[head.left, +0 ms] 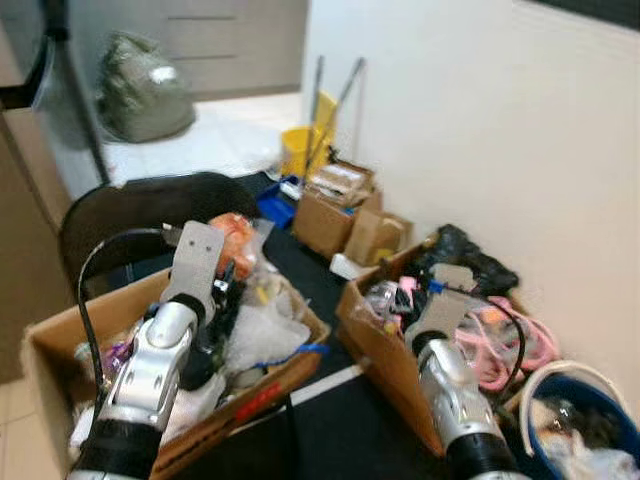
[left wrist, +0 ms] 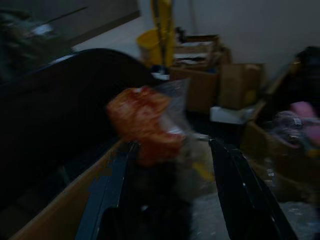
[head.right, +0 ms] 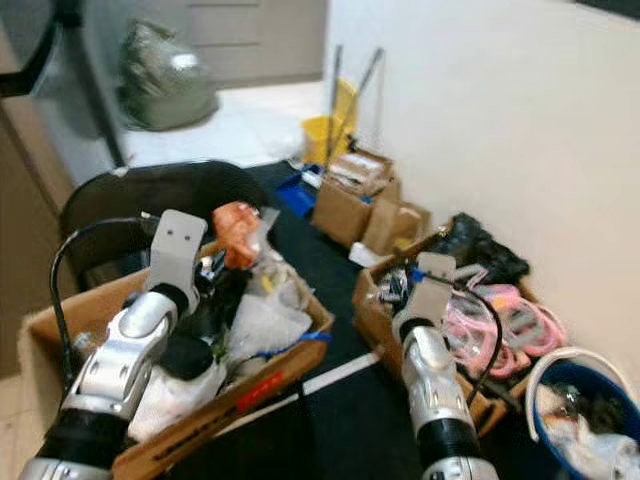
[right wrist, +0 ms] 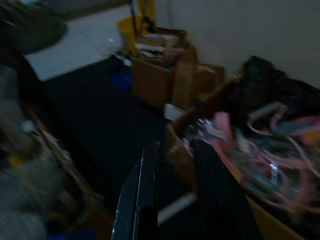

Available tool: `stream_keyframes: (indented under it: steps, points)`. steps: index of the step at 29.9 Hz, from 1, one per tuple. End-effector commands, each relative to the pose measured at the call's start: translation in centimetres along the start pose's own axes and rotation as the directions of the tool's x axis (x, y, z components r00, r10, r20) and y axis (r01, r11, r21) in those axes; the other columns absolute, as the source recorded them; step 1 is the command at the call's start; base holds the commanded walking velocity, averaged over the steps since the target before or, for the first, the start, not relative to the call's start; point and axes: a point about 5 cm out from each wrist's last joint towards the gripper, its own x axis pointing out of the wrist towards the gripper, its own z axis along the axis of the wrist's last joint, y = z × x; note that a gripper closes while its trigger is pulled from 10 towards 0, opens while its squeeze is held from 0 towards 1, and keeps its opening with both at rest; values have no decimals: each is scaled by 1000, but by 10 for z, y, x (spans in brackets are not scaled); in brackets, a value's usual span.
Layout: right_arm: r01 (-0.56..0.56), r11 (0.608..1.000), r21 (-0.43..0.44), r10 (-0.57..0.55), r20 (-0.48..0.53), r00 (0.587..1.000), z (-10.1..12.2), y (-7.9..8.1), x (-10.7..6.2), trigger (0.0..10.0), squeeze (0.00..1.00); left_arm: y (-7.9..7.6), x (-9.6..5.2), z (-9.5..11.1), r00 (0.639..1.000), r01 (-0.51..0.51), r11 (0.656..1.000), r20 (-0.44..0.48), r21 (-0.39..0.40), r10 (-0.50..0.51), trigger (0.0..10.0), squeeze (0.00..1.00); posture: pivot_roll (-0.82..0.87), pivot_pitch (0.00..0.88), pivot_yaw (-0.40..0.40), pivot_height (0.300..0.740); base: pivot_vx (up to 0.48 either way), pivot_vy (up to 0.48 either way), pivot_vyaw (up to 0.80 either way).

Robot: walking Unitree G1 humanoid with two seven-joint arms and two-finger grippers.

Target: Picking trash to rubbish bin

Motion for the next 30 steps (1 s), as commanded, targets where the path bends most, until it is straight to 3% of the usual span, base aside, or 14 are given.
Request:
stream_keyframes:
  steps: [1, 17, 28, 30]
  points:
    - [3, 1000, -12, -3, -35, 999, -6, -2, -3, 10000, 0, -4, -2, -5, 1000, 17, 1000, -13, 19, -16, 10000, 0, -8, 62, -68, 740, 0, 0, -800]
    - [75, 997, 4, -75, -59, 995, -4, -14, -2, 10000, 0, -11, 0, -4, 999, 38, 999, -6, 15, -38, 10000, 0, -10, 52, -57, 740, 0, 0, -800]
    - [92, 994, 50, -88, -77, 993, -10, -6, -1, 10000, 0, -2, 3, -3, 999, 52, 998, -18, 30, -52, 10000, 0, -11, 54, 9, 740, 0, 0, -800]
    - [106, 993, 60, -102, -73, 992, -10, -7, -4, 10000, 0, -7, 7, -4, 996, 88, 995, -27, 56, -86, 10000, 0, -16, 52, 22, 740, 0, 0, -800]
